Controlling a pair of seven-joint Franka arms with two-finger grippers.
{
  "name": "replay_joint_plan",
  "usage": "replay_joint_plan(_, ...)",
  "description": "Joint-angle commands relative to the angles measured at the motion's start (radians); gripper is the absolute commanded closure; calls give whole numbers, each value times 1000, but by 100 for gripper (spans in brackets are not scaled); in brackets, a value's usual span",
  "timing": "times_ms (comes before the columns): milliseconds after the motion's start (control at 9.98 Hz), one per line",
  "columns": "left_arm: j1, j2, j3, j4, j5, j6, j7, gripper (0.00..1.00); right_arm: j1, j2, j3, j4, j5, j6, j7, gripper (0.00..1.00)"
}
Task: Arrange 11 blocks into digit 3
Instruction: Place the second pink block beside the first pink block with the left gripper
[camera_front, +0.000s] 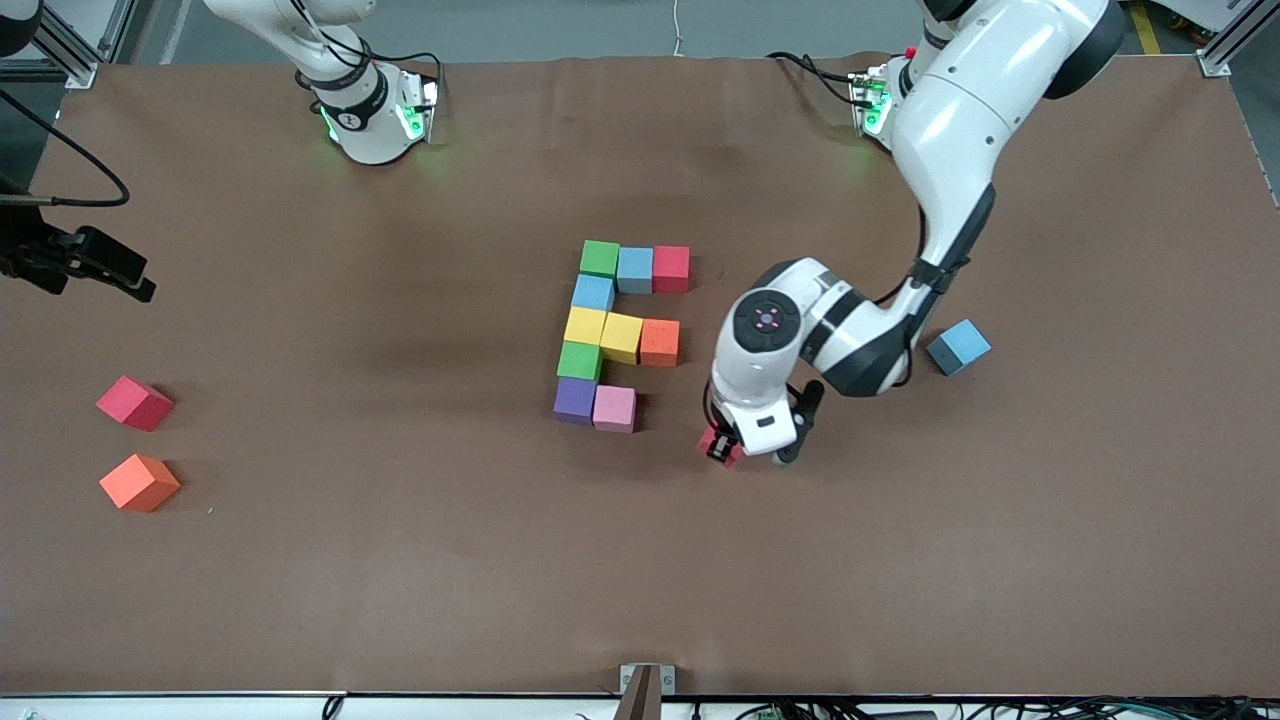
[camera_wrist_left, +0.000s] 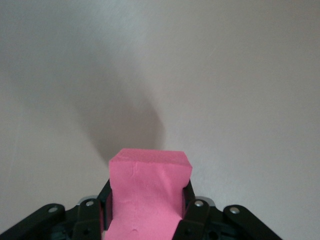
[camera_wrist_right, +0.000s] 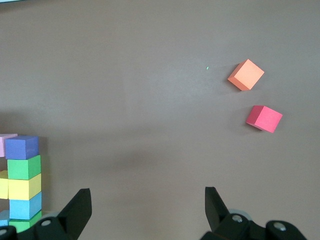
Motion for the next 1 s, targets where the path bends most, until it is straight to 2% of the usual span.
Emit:
replay_joint_plan(0,-109,17,92,71,-17,-34,-160,72,-5,-1,5,2,5,-2,14,0)
replay_joint_plan(401,-162,92,100,152,-57,-24,-335,72,-5,-1,5,2,5,1,14,0)
replay_joint_plan(902,-196,136,102,174,-57,32,-452,72,-3,-1,5,2,5,1,14,0)
